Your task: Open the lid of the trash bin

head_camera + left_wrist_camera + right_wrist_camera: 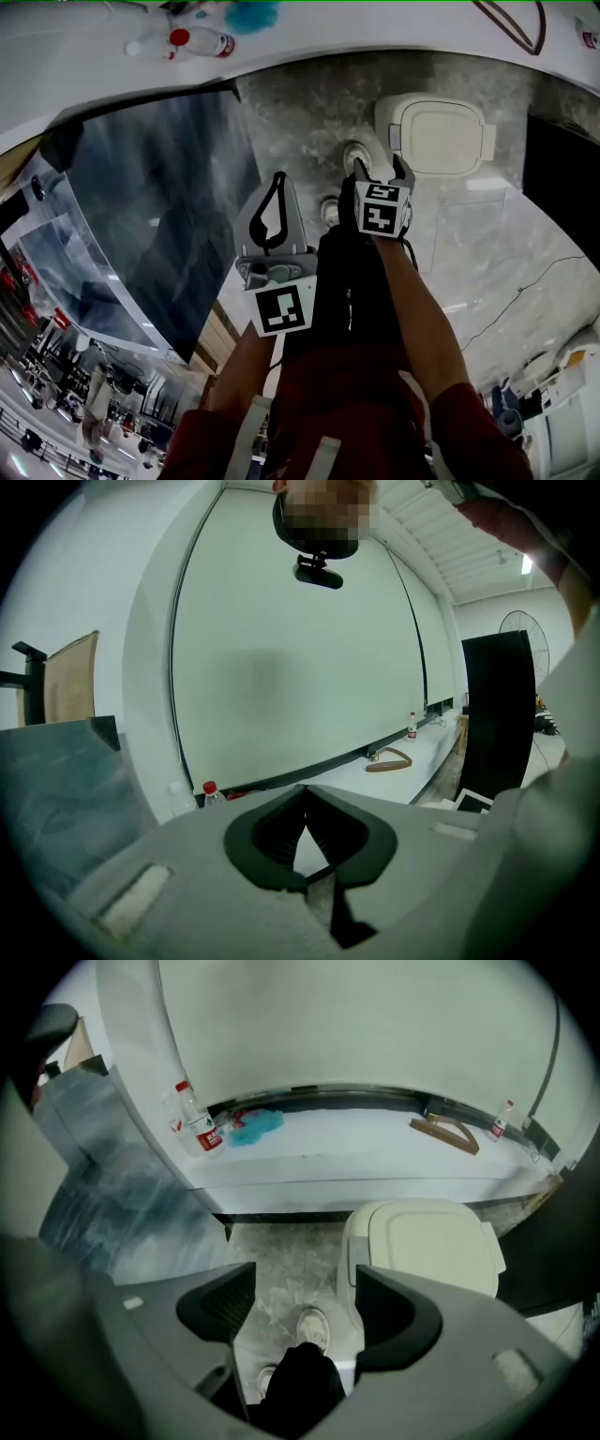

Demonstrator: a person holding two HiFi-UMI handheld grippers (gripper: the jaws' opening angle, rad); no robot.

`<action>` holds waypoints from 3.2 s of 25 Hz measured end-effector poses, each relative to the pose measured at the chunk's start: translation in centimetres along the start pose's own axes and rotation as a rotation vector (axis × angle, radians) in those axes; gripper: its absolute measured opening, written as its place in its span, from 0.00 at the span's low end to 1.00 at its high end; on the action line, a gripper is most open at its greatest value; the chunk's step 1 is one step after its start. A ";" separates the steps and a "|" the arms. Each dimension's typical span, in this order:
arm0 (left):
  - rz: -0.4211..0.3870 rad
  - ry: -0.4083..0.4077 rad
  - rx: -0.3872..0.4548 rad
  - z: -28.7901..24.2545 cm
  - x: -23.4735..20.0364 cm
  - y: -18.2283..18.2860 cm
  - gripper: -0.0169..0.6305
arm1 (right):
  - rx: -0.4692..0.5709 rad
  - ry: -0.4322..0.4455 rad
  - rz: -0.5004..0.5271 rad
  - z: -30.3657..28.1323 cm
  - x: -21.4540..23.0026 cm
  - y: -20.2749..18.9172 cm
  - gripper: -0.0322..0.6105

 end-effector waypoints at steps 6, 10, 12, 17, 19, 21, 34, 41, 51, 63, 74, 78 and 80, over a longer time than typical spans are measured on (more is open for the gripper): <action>0.002 -0.003 -0.051 -0.6 0.7 -1.9 0.03 | -0.065 -0.005 -0.051 -3.0 0.3 -0.6 0.63; -0.005 -0.015 -0.072 -0.8 1.2 -2.5 0.03 | -0.099 -0.020 -0.066 -4.5 0.6 -0.5 0.66; -0.009 -0.020 -0.080 -1.0 1.3 -2.8 0.03 | -0.112 -0.030 -0.081 -5.1 1.0 -0.5 0.68; -0.011 -0.017 -0.098 -1.6 1.3 -3.5 0.03 | -0.126 -0.029 -0.049 -6.4 1.2 0.0 0.68; -0.013 -0.016 -0.106 -1.8 1.3 -3.8 0.03 | -0.128 -0.029 -0.044 -6.9 1.2 0.4 0.69; -0.013 -0.017 -0.119 -1.8 1.2 -4.1 0.03 | -0.134 -0.032 -0.046 -7.3 1.2 0.7 0.69; -0.017 -0.019 -0.143 -2.2 1.6 -4.6 0.03 | -0.152 -0.080 -0.088 -8.6 1.4 0.9 0.70; -0.011 -0.014 -0.150 -2.3 1.7 -4.8 0.03 | -0.145 -0.094 -0.082 -8.8 1.4 0.8 0.70; -0.006 -0.012 -0.160 -2.5 1.6 -5.2 0.03 | -0.099 -0.112 -0.203 -8.6 2.1 1.3 0.64; -0.011 -0.003 -0.160 -2.0 1.2 -5.5 0.03 | -0.098 -0.102 -0.136 -8.5 1.8 0.9 0.65; -0.010 -0.005 -0.140 -0.4 1.1 -5.0 0.03 | -0.115 -0.059 0.011 -6.4 1.8 0.1 0.64; -0.006 -0.006 -0.120 0.2 0.9 -4.0 0.03 | -0.117 -0.065 -0.002 -4.8 2.3 -0.3 0.64; -0.010 -0.010 -0.108 0.7 0.8 -3.3 0.03 | -0.116 -0.068 -0.003 -3.6 2.2 -0.4 0.64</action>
Point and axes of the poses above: the fingertips, and each gripper's own axes: z backward along the fingers, x to its right, y out of its top, the point moved 9 cm from there along z, backward along the fingers, and after that the axes turned 8 degrees about y, right-handed, at the moved point
